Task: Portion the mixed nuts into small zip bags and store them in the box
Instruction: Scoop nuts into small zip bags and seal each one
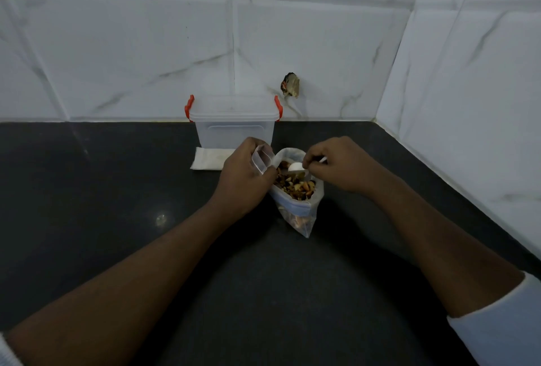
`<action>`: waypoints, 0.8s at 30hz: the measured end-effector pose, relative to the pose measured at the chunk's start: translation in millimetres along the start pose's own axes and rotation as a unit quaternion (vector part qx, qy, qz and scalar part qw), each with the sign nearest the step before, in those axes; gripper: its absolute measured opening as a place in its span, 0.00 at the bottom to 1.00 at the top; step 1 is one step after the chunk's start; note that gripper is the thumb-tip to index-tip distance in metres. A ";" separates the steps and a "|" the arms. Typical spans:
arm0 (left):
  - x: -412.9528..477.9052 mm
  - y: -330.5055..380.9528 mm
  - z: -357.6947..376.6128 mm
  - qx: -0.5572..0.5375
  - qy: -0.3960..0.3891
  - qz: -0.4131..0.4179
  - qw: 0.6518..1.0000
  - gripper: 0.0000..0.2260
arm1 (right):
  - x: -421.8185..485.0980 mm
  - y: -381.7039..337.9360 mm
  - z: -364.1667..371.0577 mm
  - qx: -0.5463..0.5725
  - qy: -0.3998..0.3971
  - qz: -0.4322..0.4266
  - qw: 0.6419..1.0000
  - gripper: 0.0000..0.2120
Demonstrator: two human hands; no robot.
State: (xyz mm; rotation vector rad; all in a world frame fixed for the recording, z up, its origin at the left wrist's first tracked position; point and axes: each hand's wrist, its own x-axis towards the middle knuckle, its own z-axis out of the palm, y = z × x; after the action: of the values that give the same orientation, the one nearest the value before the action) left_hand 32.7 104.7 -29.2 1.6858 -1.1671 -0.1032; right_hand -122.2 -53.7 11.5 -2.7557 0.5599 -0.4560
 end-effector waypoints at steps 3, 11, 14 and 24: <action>0.1 -0.6 0.1 0.004 -0.001 0.005 1.000 0.12 | -0.9 -0.2 -4.9 0.044 0.027 0.024 0.998 0.08; 0.4 -2.3 0.6 0.001 -0.001 0.006 1.000 0.12 | 0.7 6.7 10.5 0.318 0.025 0.143 0.937 0.09; 0.7 -1.6 0.8 0.006 -0.007 0.003 1.000 0.12 | 1.7 10.0 9.7 0.392 0.024 0.176 0.903 0.09; 0.1 -1.0 1.2 -0.001 -0.008 0.000 1.000 0.11 | 4.1 13.5 1.1 0.581 0.014 0.161 0.798 0.08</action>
State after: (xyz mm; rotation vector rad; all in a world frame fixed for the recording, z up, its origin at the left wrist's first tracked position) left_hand 32.7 103.7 -30.5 1.6854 -1.1779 -0.1182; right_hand -122.6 -67.2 6.9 -1.4399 0.4883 -0.5112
